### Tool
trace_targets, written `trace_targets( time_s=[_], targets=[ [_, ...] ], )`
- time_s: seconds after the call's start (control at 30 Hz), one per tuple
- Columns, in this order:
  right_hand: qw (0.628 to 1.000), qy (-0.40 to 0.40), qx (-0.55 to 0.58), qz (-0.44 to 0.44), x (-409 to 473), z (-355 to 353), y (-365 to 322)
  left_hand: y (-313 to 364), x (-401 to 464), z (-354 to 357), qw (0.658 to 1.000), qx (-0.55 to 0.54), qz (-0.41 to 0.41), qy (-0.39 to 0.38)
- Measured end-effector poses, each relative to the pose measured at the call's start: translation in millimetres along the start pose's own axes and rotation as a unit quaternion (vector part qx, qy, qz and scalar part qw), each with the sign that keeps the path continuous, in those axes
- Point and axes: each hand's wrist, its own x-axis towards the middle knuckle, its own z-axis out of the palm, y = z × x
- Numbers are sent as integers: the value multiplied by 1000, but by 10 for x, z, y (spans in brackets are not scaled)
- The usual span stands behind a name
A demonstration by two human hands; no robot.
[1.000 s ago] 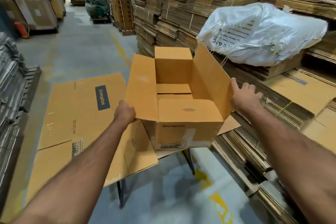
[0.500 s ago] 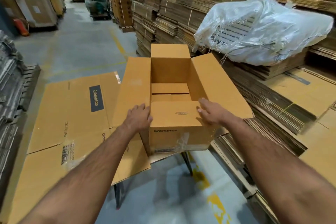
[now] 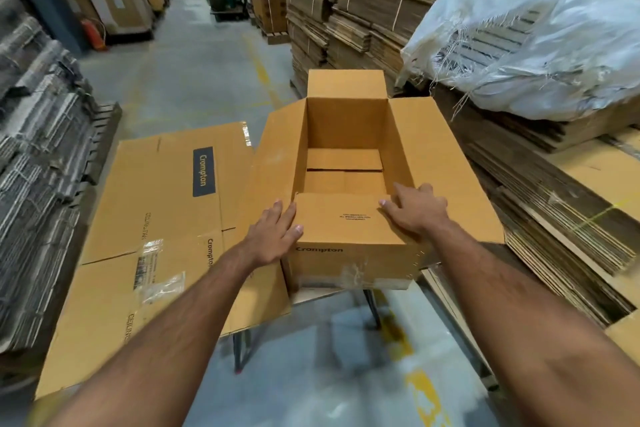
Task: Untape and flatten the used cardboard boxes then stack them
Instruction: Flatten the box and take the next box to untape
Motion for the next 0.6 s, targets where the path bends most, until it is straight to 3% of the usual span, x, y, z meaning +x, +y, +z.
trace_targets(
  time_s=[0.1,0.17,0.2,0.27,0.33,0.4,0.47,0.5,0.6],
  targets=[
    [997,41,64,4,-15,19,32,11,40,55,998,-64,-9,13],
    [974,89,208,27,-14,7,45,63,64,-1,985,-171,-30,10],
    [942,116,310,54,-24,-33,45,73,84,-35,968,-247,-43,1],
    [830,136,530,107,-53,-184,20,93,65,-136,936,-346,-58,-27],
    [713,73,686,130,-96,-321,39,62,52,-253,925,-371,-73,-46],
    [623,-19,775,101,-220,-428,147,26,91,-349,935,-345,-79,-38],
    [582,-115,803,61,-365,-455,299,35,137,-378,943,-319,-81,-44],
    [611,-161,774,47,-430,-437,372,45,167,-380,949,-303,-80,-49],
    [827,-264,496,-35,-549,-313,501,153,166,-396,969,-206,-81,-112]
  ],
)
